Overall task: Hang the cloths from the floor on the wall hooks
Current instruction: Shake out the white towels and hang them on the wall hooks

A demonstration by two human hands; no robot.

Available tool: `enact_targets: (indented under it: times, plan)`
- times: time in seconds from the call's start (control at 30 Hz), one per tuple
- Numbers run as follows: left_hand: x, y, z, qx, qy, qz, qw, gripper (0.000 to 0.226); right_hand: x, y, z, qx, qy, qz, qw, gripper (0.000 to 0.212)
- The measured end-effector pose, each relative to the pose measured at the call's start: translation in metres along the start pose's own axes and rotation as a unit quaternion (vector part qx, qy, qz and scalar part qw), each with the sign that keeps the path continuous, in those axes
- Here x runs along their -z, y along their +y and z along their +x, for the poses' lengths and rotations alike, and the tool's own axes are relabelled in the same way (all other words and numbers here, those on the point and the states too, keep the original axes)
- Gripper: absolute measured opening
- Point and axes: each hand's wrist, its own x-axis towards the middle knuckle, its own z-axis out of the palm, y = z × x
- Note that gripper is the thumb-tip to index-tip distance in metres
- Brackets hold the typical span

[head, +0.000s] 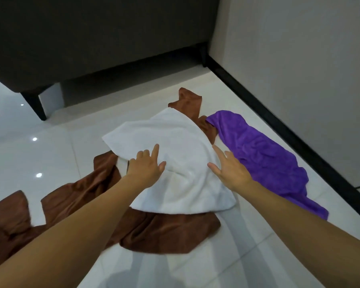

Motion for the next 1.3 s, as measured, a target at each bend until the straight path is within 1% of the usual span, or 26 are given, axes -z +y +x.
enact_targets:
  times: [0.1,0.2,0.33,0.43,0.5,0.6,0.67,0.73,0.83,0.9,0.97,1.03,1.07,1.2,1.27,1.3]
  plan:
    - [-0.020,0.001,0.000,-0.003,-0.065,-0.087,0.994,0.071,-0.012,0.002,0.003,-0.018,-0.013,0.041,0.999,0.068]
    - [-0.038,-0.009,0.001,0.005,-0.133,-0.136,0.982,0.078,-0.026,0.000,0.008,-0.032,-0.034,0.073,0.996,0.069]
    - [-0.046,-0.017,0.008,0.055,-0.151,-0.193,0.968,0.085,-0.036,-0.002,0.015,-0.044,-0.059,0.116,0.990,0.068]
    - [-0.044,-0.016,0.014,0.075,-0.175,-0.291,0.938,0.087,-0.040,-0.001,0.021,-0.072,-0.081,0.148,0.983,0.069]
    - [-0.041,-0.014,0.016,0.066,-0.183,-0.328,0.925,0.080,-0.043,0.003,0.022,-0.090,-0.103,0.169,0.976,0.071]
    - [-0.041,-0.016,0.019,0.029,-0.184,-0.297,0.936,0.060,-0.047,0.011,0.023,-0.091,-0.124,0.174,0.973,0.074]
    - [-0.041,-0.020,0.018,0.000,-0.186,-0.297,0.937,0.055,-0.045,0.016,0.025,-0.095,-0.128,0.190,0.969,0.079]
    - [-0.036,-0.026,0.014,-0.014,-0.179,-0.307,0.935,0.060,-0.040,0.013,0.028,-0.101,-0.125,0.231,0.960,0.082]
    - [-0.021,-0.030,0.007,-0.022,-0.158,-0.356,0.921,0.064,-0.035,0.001,0.028,-0.088,-0.113,0.282,0.949,0.078]
    - [-0.011,-0.030,0.004,-0.018,-0.150,-0.409,0.900,0.052,-0.035,-0.005,0.028,-0.083,-0.103,0.288,0.949,0.075]
    - [-0.005,-0.029,0.002,0.000,-0.130,-0.476,0.870,0.032,-0.035,-0.011,0.027,-0.073,-0.078,0.272,0.956,0.070]
    - [0.003,-0.028,-0.001,0.017,-0.093,-0.532,0.842,0.017,-0.029,-0.017,0.025,-0.063,-0.046,0.245,0.966,0.064]
    - [0.007,-0.027,-0.002,0.018,-0.069,-0.550,0.832,0.014,-0.024,-0.021,0.024,-0.056,-0.027,0.242,0.968,0.060]
    - [0.036,-0.024,0.001,0.033,0.022,-0.574,0.818,0.018,0.009,-0.037,0.019,-0.002,0.051,0.290,0.956,0.042]
    - [0.058,-0.021,0.005,0.051,0.049,-0.588,0.806,0.021,0.031,-0.047,0.017,0.020,0.080,0.314,0.946,0.037]
    - [0.070,-0.020,0.006,0.052,0.060,-0.588,0.805,0.021,0.043,-0.053,0.016,0.022,0.082,0.332,0.939,0.036]
